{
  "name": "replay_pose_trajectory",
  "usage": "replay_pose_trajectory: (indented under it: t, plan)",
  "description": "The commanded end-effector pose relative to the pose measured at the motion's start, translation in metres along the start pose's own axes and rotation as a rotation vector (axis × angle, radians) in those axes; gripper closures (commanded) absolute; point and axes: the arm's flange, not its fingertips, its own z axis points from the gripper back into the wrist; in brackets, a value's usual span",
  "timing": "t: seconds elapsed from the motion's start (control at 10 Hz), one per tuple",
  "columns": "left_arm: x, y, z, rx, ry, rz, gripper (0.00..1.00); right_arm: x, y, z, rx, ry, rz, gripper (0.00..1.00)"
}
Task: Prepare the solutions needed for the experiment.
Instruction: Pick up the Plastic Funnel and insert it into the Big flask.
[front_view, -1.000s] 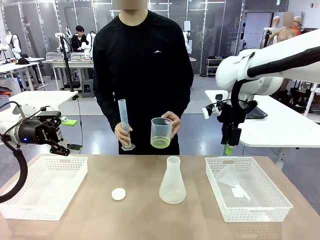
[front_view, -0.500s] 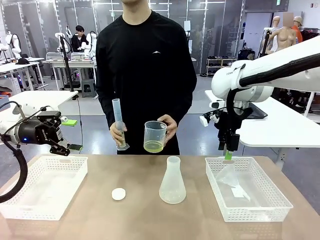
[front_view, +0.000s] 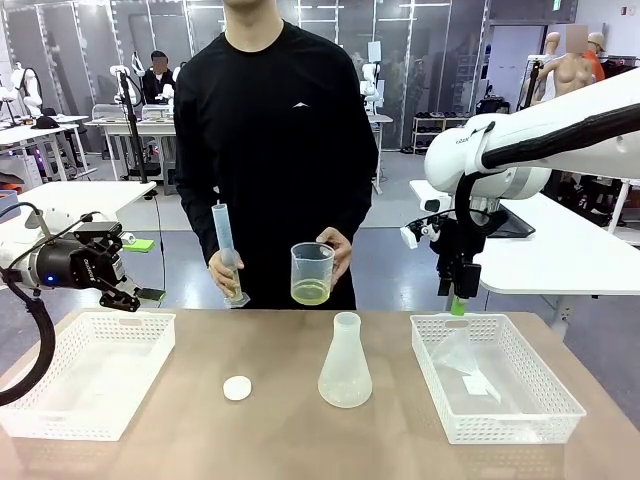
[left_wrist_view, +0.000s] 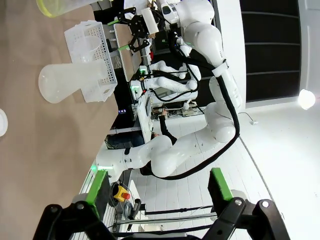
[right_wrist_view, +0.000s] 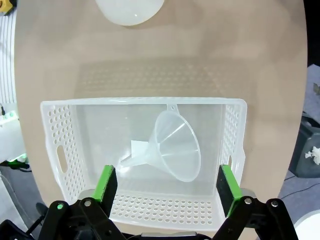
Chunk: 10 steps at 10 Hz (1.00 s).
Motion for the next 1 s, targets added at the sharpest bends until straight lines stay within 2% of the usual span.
replay_pose_trajectory:
  t: [0.0, 0.1, 0.3, 0.6, 0.9]
  plan:
    - [0.0, -0.002, 0.0, -0.014, 0.005, -0.002, 0.0, 0.005, -0.003, -0.011, 0.037, 0.079, 0.072, 0.0]
    - [0.0, -0.002, 0.0, -0.014, 0.005, -0.002, 0.0, 0.008, -0.006, -0.017, 0.054, 0.129, 0.106, 0.0]
    - [0.0, -0.002, 0.0, -0.014, 0.005, -0.002, 0.0, 0.009, -0.014, -0.03, 0.081, 0.167, 0.127, 0.0]
    - [0.0, -0.002, 0.0, -0.014, 0.005, -0.002, 0.0, 0.007, -0.023, -0.047, 0.163, 0.135, 0.16, 0.0]
    - [0.0, -0.002, 0.0, -0.014, 0.005, -0.002, 0.0, 0.002, -0.017, -0.059, 0.223, 0.142, 0.171, 0.0]
